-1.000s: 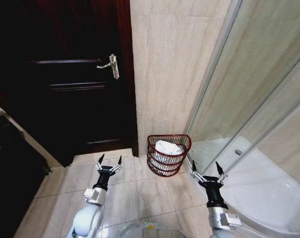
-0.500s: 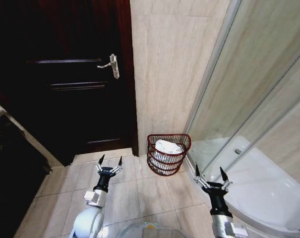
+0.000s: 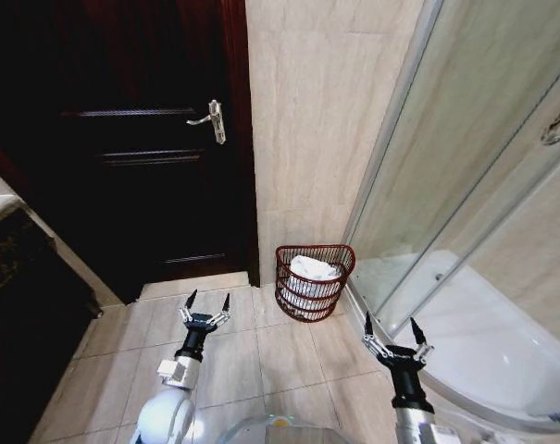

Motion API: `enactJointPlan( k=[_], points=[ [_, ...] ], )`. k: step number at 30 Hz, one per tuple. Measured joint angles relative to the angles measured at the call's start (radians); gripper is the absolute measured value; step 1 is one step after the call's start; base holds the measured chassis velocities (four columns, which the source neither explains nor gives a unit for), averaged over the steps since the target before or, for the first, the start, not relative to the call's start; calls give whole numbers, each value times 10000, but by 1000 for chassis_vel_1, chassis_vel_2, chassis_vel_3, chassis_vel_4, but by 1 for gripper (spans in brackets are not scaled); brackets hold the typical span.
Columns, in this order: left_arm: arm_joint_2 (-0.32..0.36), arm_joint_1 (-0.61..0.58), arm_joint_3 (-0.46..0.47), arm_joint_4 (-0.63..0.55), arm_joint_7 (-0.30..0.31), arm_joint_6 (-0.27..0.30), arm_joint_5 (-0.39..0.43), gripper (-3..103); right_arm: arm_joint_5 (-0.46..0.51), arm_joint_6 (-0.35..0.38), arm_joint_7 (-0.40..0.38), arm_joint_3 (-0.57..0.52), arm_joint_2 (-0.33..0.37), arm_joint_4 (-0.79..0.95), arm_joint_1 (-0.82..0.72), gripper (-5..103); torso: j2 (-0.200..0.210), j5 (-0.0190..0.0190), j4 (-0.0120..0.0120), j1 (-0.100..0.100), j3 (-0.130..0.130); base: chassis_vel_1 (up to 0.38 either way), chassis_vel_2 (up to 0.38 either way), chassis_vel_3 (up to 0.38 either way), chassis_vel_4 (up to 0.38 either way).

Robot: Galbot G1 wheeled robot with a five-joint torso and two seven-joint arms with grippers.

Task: Discard the used towel into the hamper.

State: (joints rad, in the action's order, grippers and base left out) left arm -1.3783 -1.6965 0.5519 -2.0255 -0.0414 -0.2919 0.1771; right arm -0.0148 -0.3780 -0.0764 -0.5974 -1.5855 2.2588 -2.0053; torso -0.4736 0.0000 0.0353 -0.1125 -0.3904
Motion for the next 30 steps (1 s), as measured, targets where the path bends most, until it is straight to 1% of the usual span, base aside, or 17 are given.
enactJointPlan(
  k=[2,4,6,11,19,21,23,28,30],
  points=[
    [1,-5,28,52,-13,-113,0,100,-12,-88,6,-5,-12,1,-64,100,131,0,0,50,82,0,0,0,0],
    [1,-6,31,56,-16,-121,0,100,-12,-94,6,-5,-11,0,-68,100,141,0,0,54,88,0,0,0,0],
    [10,-48,75,116,-27,-235,0,100,-13,-165,6,-8,0,-22,-118,100,286,0,1,119,170,0,0,0,0],
    [40,-80,159,183,-29,-343,8,100,-44,-232,9,9,-27,-46,-152,100,521,0,1,205,319,0,0,0,0],
    [24,-29,151,265,-31,-430,20,100,-160,-306,21,55,-56,-59,-226,100,857,0,1,328,532,0,0,0,0],
    [20,-29,142,271,-31,-437,20,100,-167,-308,21,56,-56,-58,-232,100,888,0,1,338,552,0,0,0,0],
    [10,-37,126,307,-33,-483,19,100,-202,-310,25,67,-45,-58,-245,100,1043,0,1,396,651,0,0,0,0],
    [23,-55,155,325,-35,-508,26,100,-243,-309,26,107,-37,-65,-225,100,1200,0,1,453,749,30,-25,-17,33],
    [34,-45,178,335,-36,-510,30,100,-284,-309,26,136,-56,-108,-182,100,1327,0,2,496,837,24,-21,-23,26]
  ],
)
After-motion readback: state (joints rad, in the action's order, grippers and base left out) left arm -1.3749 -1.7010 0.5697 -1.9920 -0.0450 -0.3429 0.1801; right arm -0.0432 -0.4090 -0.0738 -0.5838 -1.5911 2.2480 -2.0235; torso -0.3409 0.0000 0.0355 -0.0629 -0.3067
